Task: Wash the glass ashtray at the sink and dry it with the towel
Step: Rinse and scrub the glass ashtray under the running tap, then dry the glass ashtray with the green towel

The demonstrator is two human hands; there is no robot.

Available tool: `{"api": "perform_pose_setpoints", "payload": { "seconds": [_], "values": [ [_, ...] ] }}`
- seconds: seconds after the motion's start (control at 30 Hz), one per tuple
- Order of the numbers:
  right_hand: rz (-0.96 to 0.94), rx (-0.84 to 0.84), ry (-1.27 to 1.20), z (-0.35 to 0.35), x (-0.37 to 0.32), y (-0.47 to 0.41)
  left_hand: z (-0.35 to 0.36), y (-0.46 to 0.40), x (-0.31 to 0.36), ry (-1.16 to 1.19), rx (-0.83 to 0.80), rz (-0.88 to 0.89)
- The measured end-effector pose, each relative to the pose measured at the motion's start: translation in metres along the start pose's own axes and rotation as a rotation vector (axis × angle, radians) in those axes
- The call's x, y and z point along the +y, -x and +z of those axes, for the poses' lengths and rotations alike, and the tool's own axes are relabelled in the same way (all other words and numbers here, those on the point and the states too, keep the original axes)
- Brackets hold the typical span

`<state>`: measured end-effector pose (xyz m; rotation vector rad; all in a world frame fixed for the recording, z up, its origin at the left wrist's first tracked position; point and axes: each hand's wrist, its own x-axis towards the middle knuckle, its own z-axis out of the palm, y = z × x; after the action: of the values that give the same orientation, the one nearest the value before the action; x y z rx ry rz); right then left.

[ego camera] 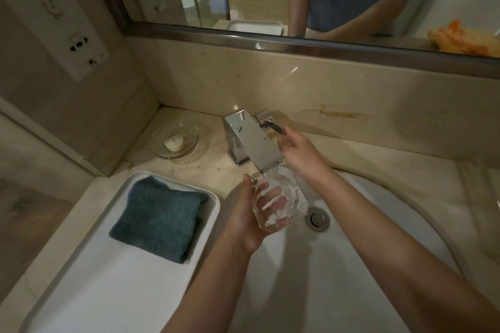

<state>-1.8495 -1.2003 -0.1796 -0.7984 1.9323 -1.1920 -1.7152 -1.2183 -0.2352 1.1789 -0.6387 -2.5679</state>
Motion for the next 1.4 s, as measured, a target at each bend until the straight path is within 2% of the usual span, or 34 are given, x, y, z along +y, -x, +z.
{"api": "perform_pose_setpoints", "payload": {
  "seconds": [0.17,0.27,0.37,0.57,0.77,0.9,1.07,1.17,1.23,1.3,1.33,1.4],
  "values": [
    [0.211,-0.015,-0.022,-0.007,0.04,0.039,-0.007,0.02,-0.007,-0.041,-0.02,0.009],
    [0.413,-0.151,-0.087,-0.008,0.065,0.076,-0.013,0.029,-0.016,-0.102,-0.024,0.018],
    [0.438,-0.266,-0.164,-0.007,0.081,0.099,-0.014,0.036,-0.024,-0.168,-0.009,0.04],
    [0.245,-0.155,-0.193,-0.01,0.079,0.117,-0.001,0.053,-0.024,-0.431,-0.117,0.178],
    [-0.001,0.019,-0.201,-0.029,0.059,0.123,0.022,0.077,-0.005,-0.815,-0.23,0.296],
    [-0.149,0.079,-0.118,-0.044,0.051,0.126,0.031,0.083,0.004,-0.965,-0.159,0.364],
    [-0.322,0.102,0.037,-0.059,0.041,0.133,0.045,0.092,0.006,-1.142,-0.104,0.534],
    [-0.469,0.15,0.062,-0.064,0.025,0.142,0.052,0.102,0.009,-1.238,-0.049,0.798],
    [-0.695,0.249,0.069,-0.063,0.013,0.152,0.061,0.115,0.009,-1.255,-0.034,1.0],
    [-0.868,0.346,0.103,-0.062,0.011,0.155,0.065,0.125,0.009,-1.225,-0.067,1.127],
    [-0.884,0.36,0.133,-0.062,0.015,0.153,0.064,0.126,0.008,-1.232,-0.062,1.155],
    [-0.787,0.293,0.215,-0.06,0.028,0.146,0.057,0.123,0.001,-1.326,0.001,1.099]
  ]
}}
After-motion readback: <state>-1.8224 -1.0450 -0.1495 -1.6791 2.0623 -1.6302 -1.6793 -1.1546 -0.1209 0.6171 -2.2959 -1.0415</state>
